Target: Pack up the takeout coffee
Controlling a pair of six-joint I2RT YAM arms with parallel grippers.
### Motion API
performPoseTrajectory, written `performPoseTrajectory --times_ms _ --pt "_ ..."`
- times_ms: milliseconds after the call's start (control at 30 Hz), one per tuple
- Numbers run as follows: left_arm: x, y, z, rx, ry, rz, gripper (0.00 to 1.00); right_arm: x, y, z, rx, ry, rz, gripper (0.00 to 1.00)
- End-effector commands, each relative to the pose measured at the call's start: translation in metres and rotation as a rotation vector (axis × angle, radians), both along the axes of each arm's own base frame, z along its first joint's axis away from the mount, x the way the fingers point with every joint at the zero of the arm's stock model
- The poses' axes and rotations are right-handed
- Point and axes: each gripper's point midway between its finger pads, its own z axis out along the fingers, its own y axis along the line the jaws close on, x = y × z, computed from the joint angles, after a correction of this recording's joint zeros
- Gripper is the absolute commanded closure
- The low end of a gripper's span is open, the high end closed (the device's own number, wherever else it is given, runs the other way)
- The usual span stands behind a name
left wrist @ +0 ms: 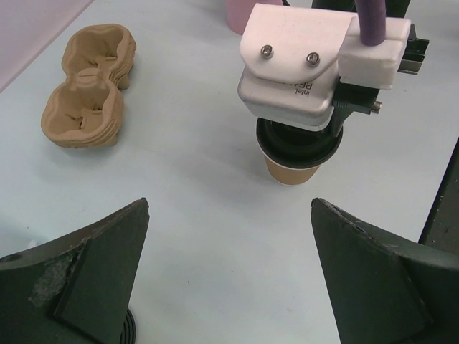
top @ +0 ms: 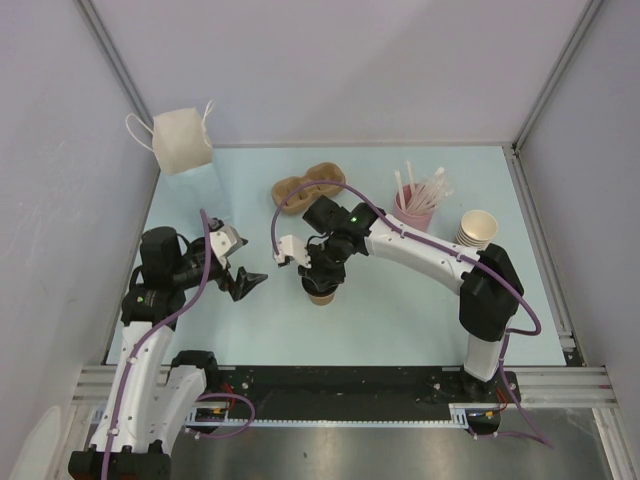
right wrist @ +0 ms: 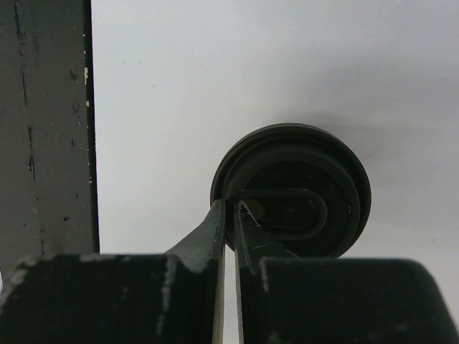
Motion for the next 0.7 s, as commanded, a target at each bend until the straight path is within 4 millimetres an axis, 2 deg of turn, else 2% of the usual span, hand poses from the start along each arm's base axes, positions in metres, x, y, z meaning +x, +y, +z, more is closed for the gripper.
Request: performPoseTrajectory --times_ms 0,367,667 --pt "0.000 -0.002 0.004 -0.004 -0.044 -0.036 0.00 0.004 0.005 0.015 0.047 -0.034 -0.012 1.00" --pt "0.000 -0.002 0.004 -0.004 -0.041 -0.036 0.01 -0.004 0.001 0.007 0.011 -0.015 0.021 1.00" --pt "0.000 -0.002 0.003 -0.005 -0.041 -0.036 0.01 -0.002 -0.001 -0.004 -0.021 -0.016 0.017 1.00"
